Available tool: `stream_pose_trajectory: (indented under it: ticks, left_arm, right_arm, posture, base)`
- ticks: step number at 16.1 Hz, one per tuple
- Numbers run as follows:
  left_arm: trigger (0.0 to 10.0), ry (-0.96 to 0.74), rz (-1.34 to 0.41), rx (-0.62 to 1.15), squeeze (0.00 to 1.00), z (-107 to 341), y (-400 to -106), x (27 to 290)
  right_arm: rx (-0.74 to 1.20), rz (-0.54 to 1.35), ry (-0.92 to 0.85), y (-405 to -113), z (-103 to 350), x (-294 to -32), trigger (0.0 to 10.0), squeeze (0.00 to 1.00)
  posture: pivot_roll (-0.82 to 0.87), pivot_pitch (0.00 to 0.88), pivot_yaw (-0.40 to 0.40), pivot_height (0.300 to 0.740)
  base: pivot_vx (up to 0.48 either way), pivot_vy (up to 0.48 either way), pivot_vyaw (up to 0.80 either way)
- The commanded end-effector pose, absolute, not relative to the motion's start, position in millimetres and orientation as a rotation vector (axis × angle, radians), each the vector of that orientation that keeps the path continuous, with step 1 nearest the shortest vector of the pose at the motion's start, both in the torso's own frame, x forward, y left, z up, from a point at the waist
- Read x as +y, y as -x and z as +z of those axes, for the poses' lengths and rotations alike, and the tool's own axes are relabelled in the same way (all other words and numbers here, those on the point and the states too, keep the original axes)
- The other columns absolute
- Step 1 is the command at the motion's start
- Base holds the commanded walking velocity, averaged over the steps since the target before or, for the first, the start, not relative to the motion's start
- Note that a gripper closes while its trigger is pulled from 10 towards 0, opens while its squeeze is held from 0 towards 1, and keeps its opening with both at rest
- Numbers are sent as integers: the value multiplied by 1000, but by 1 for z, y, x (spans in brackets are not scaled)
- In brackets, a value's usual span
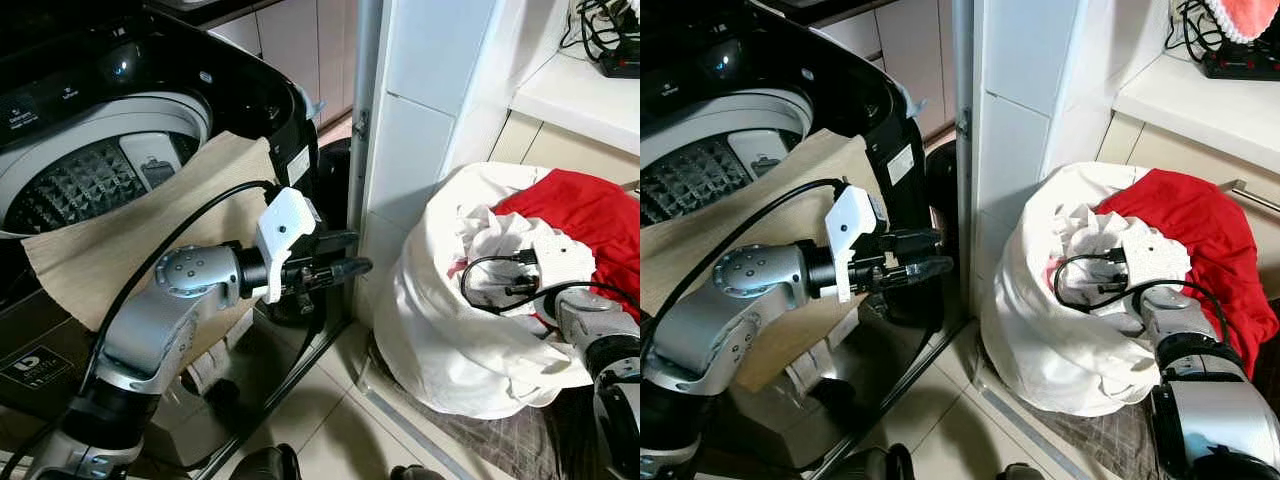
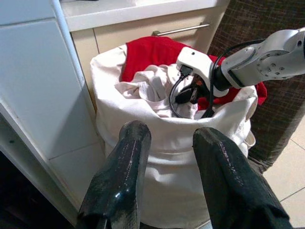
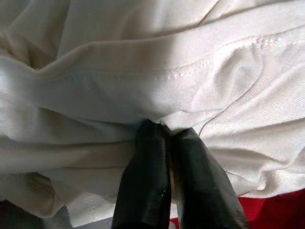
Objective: Clothes washing
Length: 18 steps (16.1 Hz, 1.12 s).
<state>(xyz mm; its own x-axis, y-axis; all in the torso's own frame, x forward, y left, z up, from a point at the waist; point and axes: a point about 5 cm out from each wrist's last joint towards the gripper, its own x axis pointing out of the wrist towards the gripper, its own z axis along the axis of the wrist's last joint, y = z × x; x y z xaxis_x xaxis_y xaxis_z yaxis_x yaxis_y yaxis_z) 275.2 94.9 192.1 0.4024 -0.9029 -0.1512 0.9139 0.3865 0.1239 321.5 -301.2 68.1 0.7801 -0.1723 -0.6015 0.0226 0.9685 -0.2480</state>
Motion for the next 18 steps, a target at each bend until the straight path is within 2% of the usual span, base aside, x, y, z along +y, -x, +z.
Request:
stream_pose_trajectory:
  ticks: [1,5,7,9,11,13,15,16,17,18]
  left_arm:
    - [10000,-216,-1119,39,0,195,-280,95]
    - [10000,-183,-1023,-6,0,200,-292,95]
    - [10000,-150,-976,-66,0,210,-298,92]
    - [10000,-137,-968,-133,0,220,-300,87]
    - [10000,-125,-975,-160,0,224,-301,82]
    - [10000,-95,-973,-208,0,232,-302,75]
    - [10000,-4,-980,-261,0,244,-304,63]
    - [10000,15,-991,-265,596,246,-304,60]
    - [10000,56,-1021,-268,1000,248,-303,54]
    - [10000,71,-1045,-279,1000,250,-301,47]
  right_arm:
    - [587,-96,193,-331,83,-300,0,0]
    - [386,-68,124,-346,116,-297,0,0]
    - [218,-40,19,-348,151,-290,0,0]
    - [46,60,-18,-337,202,-275,0,0]
    - [-17,120,-49,-328,224,-267,0,0]
    - [-121,181,-161,-316,254,-256,0,0]
    - [-203,337,-376,-302,278,-231,0,0]
    - [-207,373,-407,-300,281,-224,0,0]
    - [-213,454,-457,-296,284,-210,0,0]
    - [-212,533,-492,-293,286,-195,0,0]
  posture:
    - [-66,59,78,740]
    - [-88,46,71,740]
    - [-95,44,64,740]
    - [-108,40,63,740]
    - [-120,37,61,740]
    - [-134,33,60,740]
    - [-140,31,57,740]
    - [-142,29,53,740]
    - [-143,28,50,740]
    - [-143,27,48,740]
  base:
    - [0,0,0]
    - [0,0,0]
    - [0,0,0]
    - [0,0,0]
    - [0,0,0]
    - [0,0,0]
    - [0,0,0]
    - [0,0,0]
    - [0,0,0]
    - [0,0,0]
